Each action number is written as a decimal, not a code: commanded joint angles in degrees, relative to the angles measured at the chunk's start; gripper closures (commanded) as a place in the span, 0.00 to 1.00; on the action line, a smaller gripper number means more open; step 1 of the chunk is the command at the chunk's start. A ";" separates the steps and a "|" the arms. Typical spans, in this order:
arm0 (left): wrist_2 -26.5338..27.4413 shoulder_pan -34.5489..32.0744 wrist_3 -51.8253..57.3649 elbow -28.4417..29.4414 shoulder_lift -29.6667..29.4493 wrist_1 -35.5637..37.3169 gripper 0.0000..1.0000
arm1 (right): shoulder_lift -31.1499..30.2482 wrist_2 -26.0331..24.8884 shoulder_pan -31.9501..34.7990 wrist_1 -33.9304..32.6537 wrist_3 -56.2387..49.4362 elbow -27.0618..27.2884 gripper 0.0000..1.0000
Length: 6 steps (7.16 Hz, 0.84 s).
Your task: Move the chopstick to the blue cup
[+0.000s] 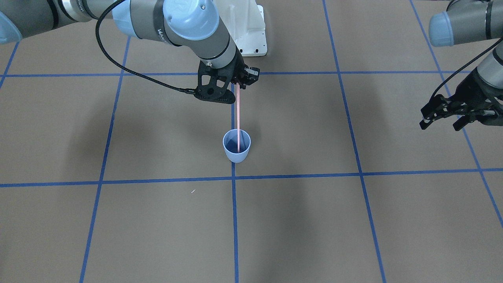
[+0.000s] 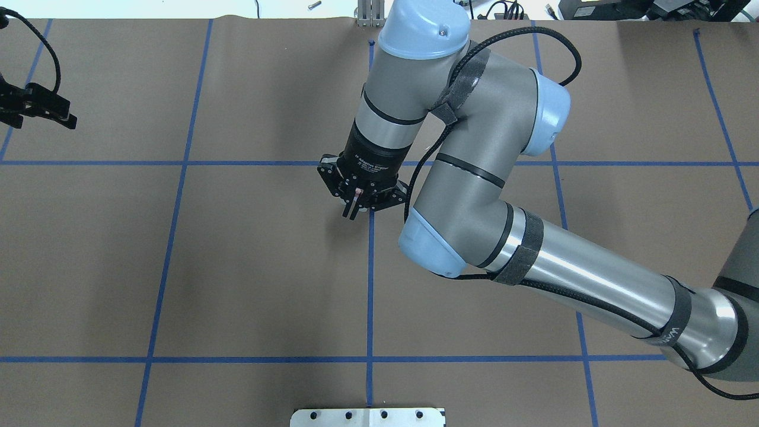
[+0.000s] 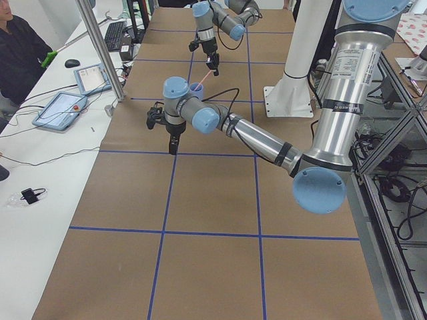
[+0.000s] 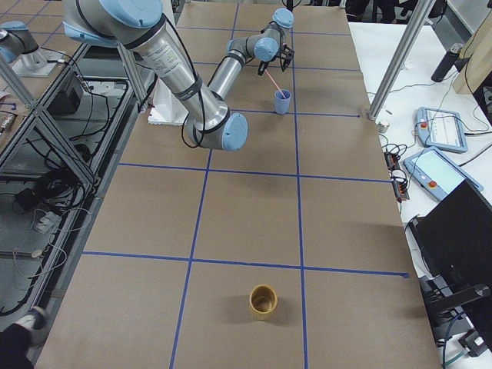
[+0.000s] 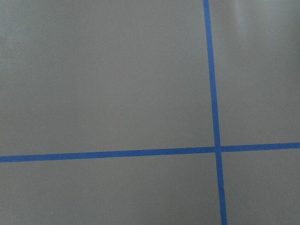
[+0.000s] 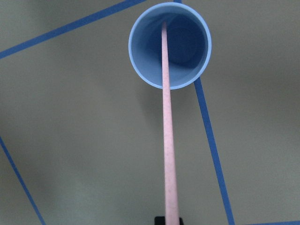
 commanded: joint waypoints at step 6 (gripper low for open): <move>-1.67 -1.40 3.32 -0.01 -0.08 -0.50 0.02 | -2.30 -2.15 9.02 3.99 -2.26 3.84 0.00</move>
